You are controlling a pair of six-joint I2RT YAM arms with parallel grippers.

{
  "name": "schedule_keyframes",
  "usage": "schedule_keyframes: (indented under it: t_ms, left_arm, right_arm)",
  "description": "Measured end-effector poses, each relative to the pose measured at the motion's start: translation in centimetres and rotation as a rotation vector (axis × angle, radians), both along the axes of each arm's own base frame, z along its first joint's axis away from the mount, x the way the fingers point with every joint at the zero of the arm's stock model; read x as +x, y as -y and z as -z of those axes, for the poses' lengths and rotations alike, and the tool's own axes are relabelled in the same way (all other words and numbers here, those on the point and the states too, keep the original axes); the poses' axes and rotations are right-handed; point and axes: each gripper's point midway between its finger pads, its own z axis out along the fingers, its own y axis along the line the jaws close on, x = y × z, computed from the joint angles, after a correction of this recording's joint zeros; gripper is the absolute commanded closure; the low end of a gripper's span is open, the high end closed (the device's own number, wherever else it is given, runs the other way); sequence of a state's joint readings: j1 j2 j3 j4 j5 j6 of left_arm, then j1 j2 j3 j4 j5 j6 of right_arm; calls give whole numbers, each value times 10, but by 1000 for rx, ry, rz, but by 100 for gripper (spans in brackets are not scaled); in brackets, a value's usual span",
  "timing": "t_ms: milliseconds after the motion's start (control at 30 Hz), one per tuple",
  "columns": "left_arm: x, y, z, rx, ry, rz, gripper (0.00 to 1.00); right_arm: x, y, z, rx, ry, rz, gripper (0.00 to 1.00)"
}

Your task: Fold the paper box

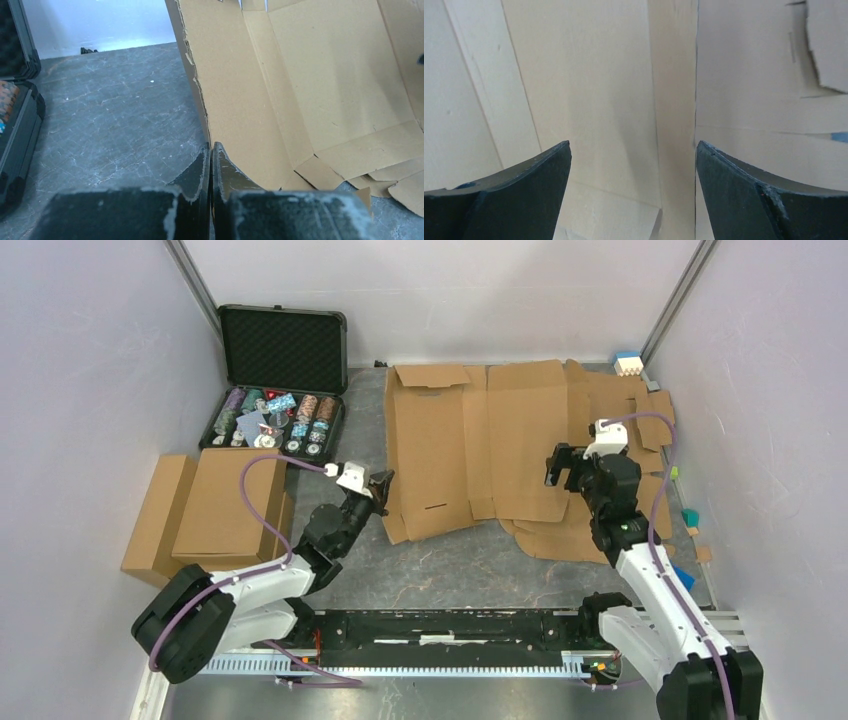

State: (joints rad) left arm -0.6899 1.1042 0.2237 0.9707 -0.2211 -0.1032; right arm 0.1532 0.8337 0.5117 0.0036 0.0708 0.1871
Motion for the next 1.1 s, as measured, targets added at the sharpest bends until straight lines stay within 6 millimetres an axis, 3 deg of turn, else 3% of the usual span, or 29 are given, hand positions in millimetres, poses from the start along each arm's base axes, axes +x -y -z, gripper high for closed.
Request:
schedule_keyframes:
  t_ms: [233, 367, 500, 700, 833, 967, 1100]
  left_arm:
    - [-3, 4, -9, 45, 68, 7, 98]
    - [-4, 5, -11, 59, 84, 9, 98]
    - [-5, 3, -9, 72, 87, 3, 98]
    - [-7, 5, -9, 90, 94, 3, 98]
    - [-8, 7, -9, 99, 99, 9, 98]
    - [-8, 6, -9, 104, 103, 2, 98]
    - [-8, 6, -9, 112, 106, -5, 98]
  right_arm:
    - [22, 14, -36, -23, 48, 88, 2]
    - [31, 18, -45, -32, 41, 108, 2]
    - [40, 37, -51, -43, 29, 176, 2]
    - [45, 83, -45, 34, 15, 269, 2]
    - [55, 105, -37, 174, 46, 248, 2]
    - [63, 115, -20, 306, 49, 217, 2]
    - [77, 110, -13, 383, 61, 160, 2]
